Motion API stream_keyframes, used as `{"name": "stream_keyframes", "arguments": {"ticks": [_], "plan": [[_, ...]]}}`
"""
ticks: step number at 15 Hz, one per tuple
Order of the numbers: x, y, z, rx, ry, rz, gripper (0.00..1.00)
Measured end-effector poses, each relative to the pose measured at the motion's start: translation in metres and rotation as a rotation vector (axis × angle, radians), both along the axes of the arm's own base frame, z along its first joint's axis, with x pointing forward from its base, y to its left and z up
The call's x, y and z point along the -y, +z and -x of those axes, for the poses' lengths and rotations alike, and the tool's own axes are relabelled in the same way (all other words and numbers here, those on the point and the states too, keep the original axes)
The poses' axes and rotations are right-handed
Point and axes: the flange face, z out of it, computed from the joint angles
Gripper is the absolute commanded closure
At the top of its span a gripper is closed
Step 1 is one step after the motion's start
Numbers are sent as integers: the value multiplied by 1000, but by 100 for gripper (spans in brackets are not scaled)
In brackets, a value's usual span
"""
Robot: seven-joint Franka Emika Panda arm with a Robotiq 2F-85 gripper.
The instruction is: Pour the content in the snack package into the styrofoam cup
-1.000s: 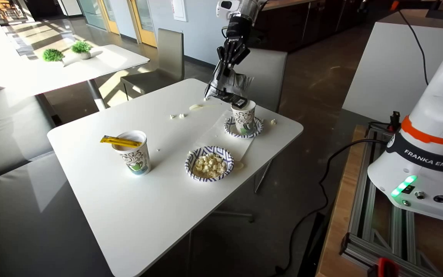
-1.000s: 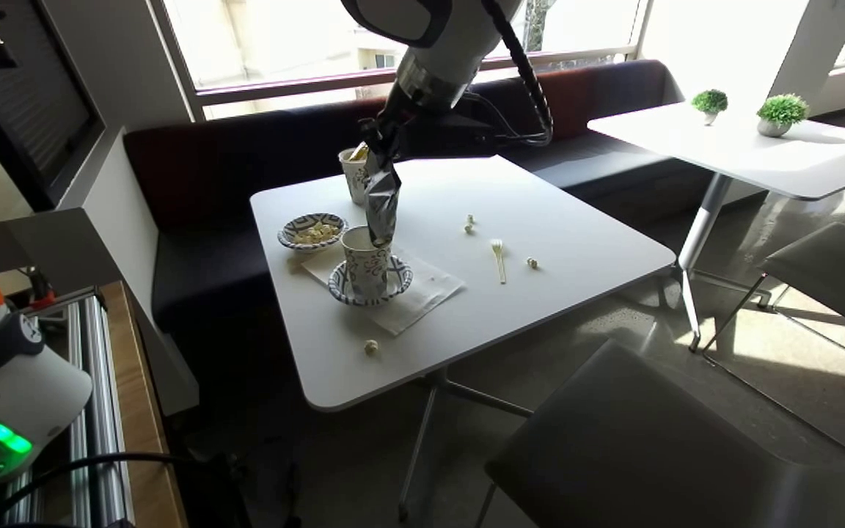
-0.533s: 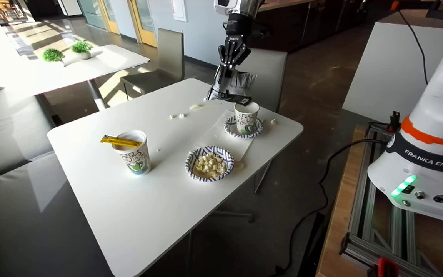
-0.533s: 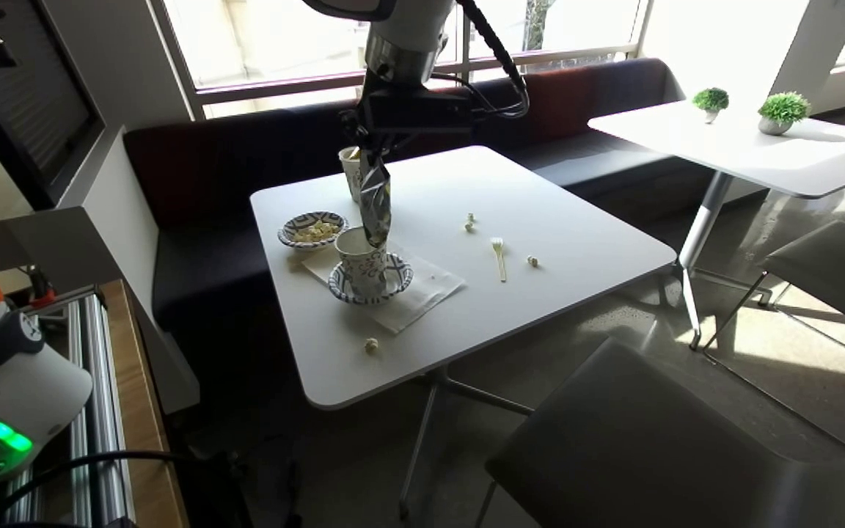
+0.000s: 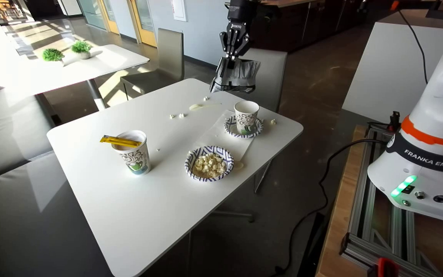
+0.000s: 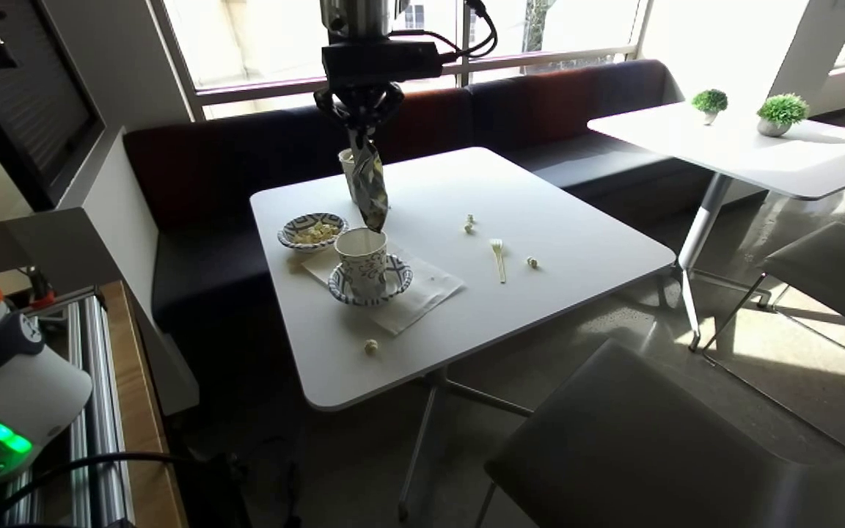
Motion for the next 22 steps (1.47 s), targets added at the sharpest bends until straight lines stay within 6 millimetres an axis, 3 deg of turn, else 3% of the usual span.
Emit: {"name": "stream_keyframes", "arguments": {"ticks": [5,9,13,22], "plan": [[-66,-4,12,265,46,155,100],[-115,-30,39,456,117,274,100],[-120,-75,70,436,172,319,99],[-118,-72,70,446,187,333,100]]}}
